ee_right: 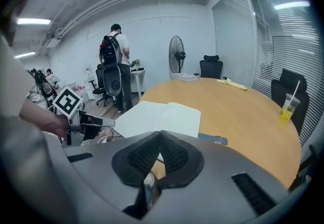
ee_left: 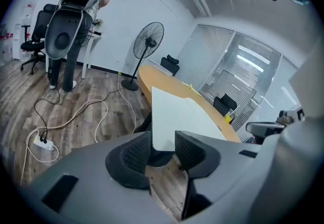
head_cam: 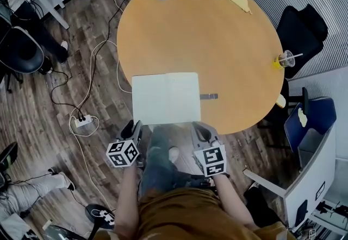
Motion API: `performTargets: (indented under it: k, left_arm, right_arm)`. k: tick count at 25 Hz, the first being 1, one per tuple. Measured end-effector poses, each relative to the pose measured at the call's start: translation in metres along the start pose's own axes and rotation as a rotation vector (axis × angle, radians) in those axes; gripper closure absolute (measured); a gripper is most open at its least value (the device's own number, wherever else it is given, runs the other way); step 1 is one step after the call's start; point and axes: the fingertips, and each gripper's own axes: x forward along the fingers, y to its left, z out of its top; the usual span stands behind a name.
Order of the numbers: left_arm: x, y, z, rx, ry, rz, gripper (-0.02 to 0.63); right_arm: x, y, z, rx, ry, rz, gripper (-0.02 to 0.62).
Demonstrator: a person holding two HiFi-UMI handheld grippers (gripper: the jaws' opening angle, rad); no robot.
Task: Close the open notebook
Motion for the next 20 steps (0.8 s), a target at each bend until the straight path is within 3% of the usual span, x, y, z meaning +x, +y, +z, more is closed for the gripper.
performTargets:
  k: [10,20]
  left_arm:
    - [0.005,0.006,-0.006,-0.197,-0.045,-0.03,0.431]
    - [0.016,0.005,-0.008,-0.294,-0.04,-0.065,0.431]
  right_arm:
    - [0.001,0.001,-0.004,-0.001,0.013,-0.001,0.583]
    - [-0.002,-0.008,-0.006,0.011,0.016,-0.026,0.584]
